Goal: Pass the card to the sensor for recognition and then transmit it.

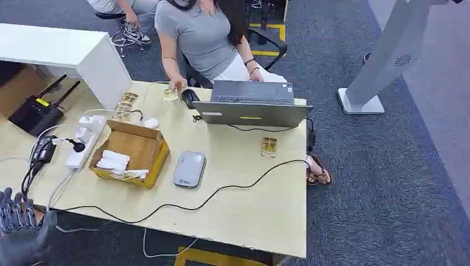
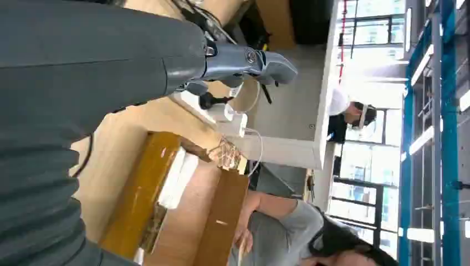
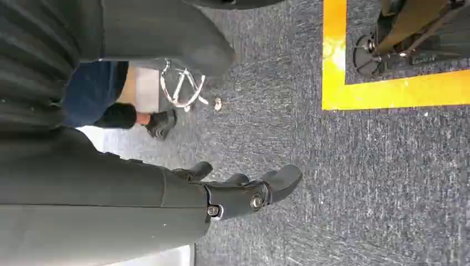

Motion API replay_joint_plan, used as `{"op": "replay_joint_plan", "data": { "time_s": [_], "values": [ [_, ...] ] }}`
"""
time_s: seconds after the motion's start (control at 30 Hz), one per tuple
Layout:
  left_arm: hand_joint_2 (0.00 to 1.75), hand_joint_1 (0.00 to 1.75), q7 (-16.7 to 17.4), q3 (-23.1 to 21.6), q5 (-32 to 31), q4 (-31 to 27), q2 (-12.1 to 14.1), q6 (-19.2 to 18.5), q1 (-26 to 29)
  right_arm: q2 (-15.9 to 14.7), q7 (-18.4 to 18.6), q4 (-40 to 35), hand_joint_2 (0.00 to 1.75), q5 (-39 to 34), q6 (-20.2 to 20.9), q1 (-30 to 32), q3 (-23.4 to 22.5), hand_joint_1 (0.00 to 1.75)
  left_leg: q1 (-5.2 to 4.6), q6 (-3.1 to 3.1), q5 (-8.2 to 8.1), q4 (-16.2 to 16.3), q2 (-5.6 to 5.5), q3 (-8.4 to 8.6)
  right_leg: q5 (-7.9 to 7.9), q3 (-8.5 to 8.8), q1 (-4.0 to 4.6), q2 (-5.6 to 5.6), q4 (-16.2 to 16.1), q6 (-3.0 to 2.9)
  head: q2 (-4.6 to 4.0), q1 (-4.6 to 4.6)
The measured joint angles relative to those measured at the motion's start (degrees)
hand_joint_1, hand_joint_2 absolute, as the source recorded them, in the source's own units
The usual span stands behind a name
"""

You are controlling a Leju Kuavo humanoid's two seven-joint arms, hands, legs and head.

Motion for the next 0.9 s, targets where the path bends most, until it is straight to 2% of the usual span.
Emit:
{"op": "replay_joint_plan", "data": {
  "time_s": [0.4, 0.9],
  "values": [
    [1.75, 0.0, 4.8, -7.8, -18.4, 2.2, 4.8, 8.0, -9.5, -0.4, 0.0, 0.3, 0.0, 3.3, 1.4, -0.6, 1.5, 0.0, 0.0, 0.0, 0.0, 0.0, 0.02, 0.0, 0.01, -0.02, 0.0, 0.03, 0.0, 0.0, 0.0, 0.02],
    [1.75, 0.0, 13.2, -18.8, -41.2, 10.4, 12.6, 16.6, -21.4, -1.2, 0.0, 0.6, 0.0, 7.7, 3.1, -1.1, 3.5, 0.0, 0.0, -0.02, 0.03, 0.0, 0.05, -0.01, 0.06, -0.04, 0.0, 0.09, 0.0, 0.01, 0.0, 0.02]
  ]
}}
